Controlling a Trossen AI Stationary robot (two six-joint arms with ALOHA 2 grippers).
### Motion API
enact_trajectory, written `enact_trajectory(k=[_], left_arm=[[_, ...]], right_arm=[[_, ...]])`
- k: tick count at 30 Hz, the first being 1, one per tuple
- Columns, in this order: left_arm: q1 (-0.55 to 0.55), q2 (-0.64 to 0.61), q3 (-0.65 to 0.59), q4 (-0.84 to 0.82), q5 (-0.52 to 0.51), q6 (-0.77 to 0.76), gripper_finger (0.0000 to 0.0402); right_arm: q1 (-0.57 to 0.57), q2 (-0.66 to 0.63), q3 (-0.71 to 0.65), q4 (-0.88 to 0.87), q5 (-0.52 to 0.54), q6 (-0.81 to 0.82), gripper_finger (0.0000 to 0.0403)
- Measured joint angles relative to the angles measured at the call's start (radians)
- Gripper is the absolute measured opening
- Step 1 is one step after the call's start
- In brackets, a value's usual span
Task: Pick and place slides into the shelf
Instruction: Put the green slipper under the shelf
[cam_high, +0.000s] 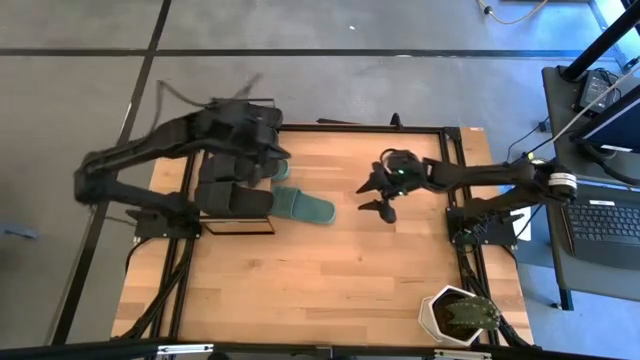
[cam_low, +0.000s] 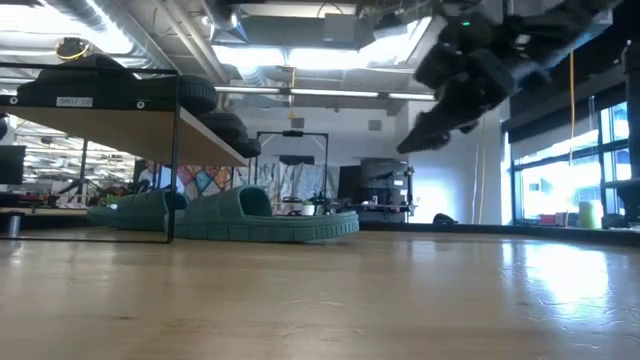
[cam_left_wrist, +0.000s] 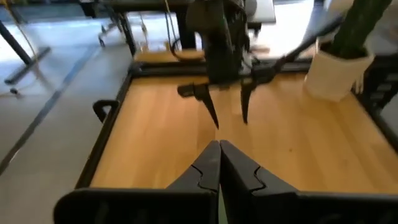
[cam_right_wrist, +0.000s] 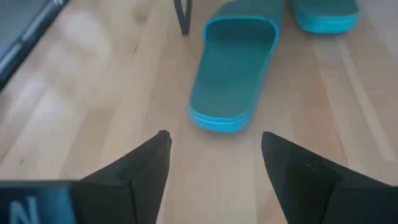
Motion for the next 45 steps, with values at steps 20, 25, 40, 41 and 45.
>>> enact_trajectory(k=[20,25,40,41,45], left_arm=[[-0.324,0.618,0.433,-0.250,-0.253,-0.014,0.0000],[-0.320,0.699,0.433,-0.281,-0.254,-0.031,0.0000],[-0.365,0.892,0.433,-0.320,-0.250,-0.079,0.0000],[-0.365,0.903,0.433,-0.321,-0.250,-0.083,0.0000],[-0.367,0.930,0.433,-0.313,-0.248,-0.081,0.0000]], right_arm=[[-0.003,-0.099,-0.141,0.034,0.013,0.003,0.0251],[-0.003,-0.099,-0.141,0.039,0.024,-0.015,0.0251],[-0.003,-0.099,-0.141,0.043,0.037,-0.006,0.0251],[-0.003,-0.099,-0.141,0.044,0.037,0.003,0.0251],[-0.003,-0.099,-0.141,0.045,0.037,0.018,0.0251]])
